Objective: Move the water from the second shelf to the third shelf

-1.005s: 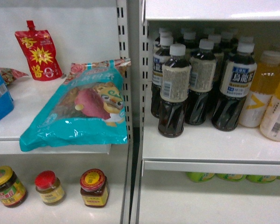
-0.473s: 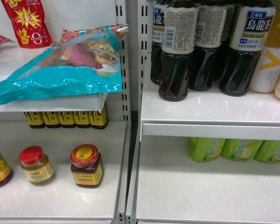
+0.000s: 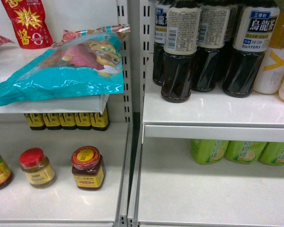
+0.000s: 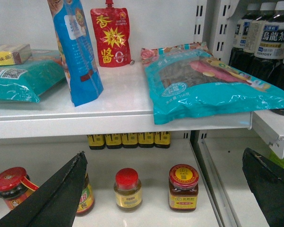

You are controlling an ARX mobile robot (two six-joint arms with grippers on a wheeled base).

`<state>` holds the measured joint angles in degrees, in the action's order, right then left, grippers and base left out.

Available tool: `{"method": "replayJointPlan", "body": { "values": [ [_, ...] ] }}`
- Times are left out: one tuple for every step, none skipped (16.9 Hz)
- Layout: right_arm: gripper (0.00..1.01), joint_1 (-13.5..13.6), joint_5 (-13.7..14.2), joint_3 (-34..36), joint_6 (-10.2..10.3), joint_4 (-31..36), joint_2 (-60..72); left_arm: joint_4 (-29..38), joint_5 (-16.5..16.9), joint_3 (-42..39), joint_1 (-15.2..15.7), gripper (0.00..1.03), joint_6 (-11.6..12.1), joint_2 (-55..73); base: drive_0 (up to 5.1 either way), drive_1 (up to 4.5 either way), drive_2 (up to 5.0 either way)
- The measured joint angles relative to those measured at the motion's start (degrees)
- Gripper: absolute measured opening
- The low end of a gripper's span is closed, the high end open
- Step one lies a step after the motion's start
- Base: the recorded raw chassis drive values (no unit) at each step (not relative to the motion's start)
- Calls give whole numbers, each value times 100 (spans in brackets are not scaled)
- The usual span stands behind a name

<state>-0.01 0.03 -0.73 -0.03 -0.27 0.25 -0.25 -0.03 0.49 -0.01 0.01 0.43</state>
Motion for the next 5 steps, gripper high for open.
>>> {"method": "replayJointPlan", "body": {
  "values": [
    [98,0,-2,0,0,0,0,0,0,2,0,98,0,0,0,0,0],
    [98,0,0,0,0,0,0,0,0,2,0,98,0,0,0,0,0],
    [98,0,0,0,0,0,0,0,0,2,0,98,0,0,0,0,0],
    [98,0,0,0,0,0,0,0,0,2,0,98,0,0,0,0,0],
    [98,0,0,0,0,0,0,0,0,2,0,98,0,0,0,0,0]
  ]
}}
